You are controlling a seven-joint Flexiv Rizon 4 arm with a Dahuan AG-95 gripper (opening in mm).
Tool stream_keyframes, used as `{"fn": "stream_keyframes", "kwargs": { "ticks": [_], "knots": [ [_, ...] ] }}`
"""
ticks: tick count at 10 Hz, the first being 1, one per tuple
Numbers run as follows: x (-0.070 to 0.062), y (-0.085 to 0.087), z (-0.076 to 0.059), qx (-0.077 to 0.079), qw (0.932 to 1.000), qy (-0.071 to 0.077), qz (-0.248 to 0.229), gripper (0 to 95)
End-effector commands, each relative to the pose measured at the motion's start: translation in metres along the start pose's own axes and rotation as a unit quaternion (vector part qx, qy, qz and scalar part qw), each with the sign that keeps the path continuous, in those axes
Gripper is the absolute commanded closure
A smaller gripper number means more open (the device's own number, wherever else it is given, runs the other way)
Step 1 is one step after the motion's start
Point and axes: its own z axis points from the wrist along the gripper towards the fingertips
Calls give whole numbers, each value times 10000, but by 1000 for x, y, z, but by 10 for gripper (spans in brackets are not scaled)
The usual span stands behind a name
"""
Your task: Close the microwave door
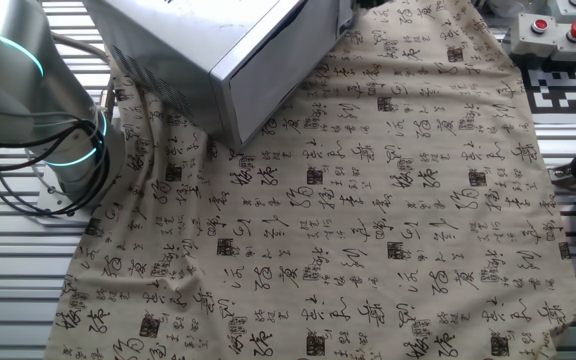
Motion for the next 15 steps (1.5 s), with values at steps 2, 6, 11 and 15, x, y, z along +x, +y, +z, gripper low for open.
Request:
{"fn": "stream_keyframes", "kwargs": {
  "ticks": [2, 6, 11, 15],
  "knots": [
    [-1, 0, 0, 1, 10000, 2, -1, 950],
    [-1, 0, 0, 1, 10000, 2, -1, 950],
    [0, -4, 2, 337, 9990, 195, -204, 760],
    [8, -74, 9, 292, 9979, 200, -541, 760]
  ]
}}
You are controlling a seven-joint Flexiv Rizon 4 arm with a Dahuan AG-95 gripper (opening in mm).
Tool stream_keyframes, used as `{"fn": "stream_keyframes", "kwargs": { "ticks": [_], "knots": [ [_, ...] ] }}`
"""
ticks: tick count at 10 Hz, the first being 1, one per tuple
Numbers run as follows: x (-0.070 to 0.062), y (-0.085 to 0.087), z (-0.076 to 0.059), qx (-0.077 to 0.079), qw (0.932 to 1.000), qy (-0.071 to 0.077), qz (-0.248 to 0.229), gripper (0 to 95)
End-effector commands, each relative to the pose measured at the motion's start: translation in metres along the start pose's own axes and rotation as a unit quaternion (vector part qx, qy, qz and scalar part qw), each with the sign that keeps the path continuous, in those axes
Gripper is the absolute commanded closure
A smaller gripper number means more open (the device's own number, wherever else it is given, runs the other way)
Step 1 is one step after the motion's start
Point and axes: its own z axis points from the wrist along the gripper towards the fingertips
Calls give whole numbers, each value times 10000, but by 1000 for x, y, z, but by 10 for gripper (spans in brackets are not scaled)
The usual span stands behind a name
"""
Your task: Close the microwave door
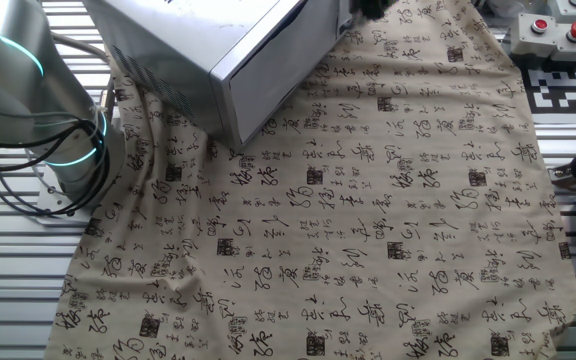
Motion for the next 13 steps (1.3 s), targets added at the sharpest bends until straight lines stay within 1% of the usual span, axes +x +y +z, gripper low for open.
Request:
{"fn": "stream_keyframes", "kwargs": {
  "ticks": [1, 2, 3, 5, 6, 8, 10, 11, 12, 13],
  "knots": [
    [6, -53, 7, -38, 9996, -13, -269, 760],
    [8, -70, 8, -55, 9993, -20, -378, 760],
    [10, -77, 8, -30, 9985, 0, -552, 760],
    [10, -77, 8, -58, 9981, -3, -621, 760],
    [10, -77, 8, -72, 9985, 5, -538, 760],
    [10, -77, 8, -88, 9995, -35, -308, 760],
    [10, -58, 4, -21, 9999, 21, -111, 760],
    [12, -57, 3, 104, 9999, 23, -107, 760],
    [15, -65, 6, 128, 9998, -47, -123, 760],
    [21, -80, 9, 115, 9997, -44, -220, 760]
  ]
}}
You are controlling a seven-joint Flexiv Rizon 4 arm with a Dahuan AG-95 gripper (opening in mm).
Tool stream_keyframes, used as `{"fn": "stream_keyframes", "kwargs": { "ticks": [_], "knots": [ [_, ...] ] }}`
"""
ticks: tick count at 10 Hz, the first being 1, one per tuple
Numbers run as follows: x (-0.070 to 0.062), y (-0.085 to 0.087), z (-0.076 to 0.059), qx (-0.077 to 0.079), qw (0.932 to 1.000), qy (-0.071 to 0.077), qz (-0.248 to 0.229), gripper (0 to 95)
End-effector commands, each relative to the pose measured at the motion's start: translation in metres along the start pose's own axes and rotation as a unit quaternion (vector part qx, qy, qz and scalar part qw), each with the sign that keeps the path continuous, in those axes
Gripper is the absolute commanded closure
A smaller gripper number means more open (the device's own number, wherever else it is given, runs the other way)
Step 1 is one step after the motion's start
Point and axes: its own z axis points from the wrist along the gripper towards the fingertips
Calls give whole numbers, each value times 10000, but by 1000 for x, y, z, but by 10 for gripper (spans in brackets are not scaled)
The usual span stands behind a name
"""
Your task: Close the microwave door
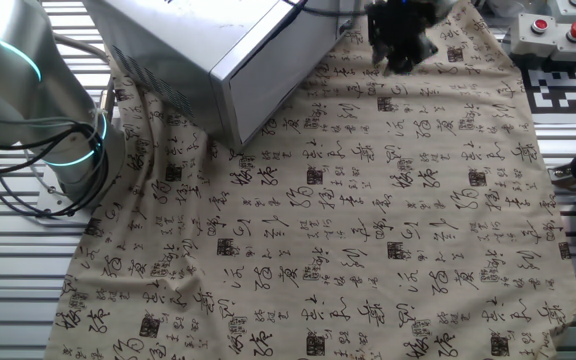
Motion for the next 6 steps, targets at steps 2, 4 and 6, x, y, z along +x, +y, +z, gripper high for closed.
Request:
{"fn": "stream_keyframes", "kwargs": {
  "ticks": [2, 4, 6],
  "knots": [
    [17, -44, 8, 52, 9997, -71, -215, 760],
    [25, -59, 14, 69, 9991, -62, -405, 760],
    [25, -59, 13, 57, 9984, -54, -569, 760]
  ]
}}
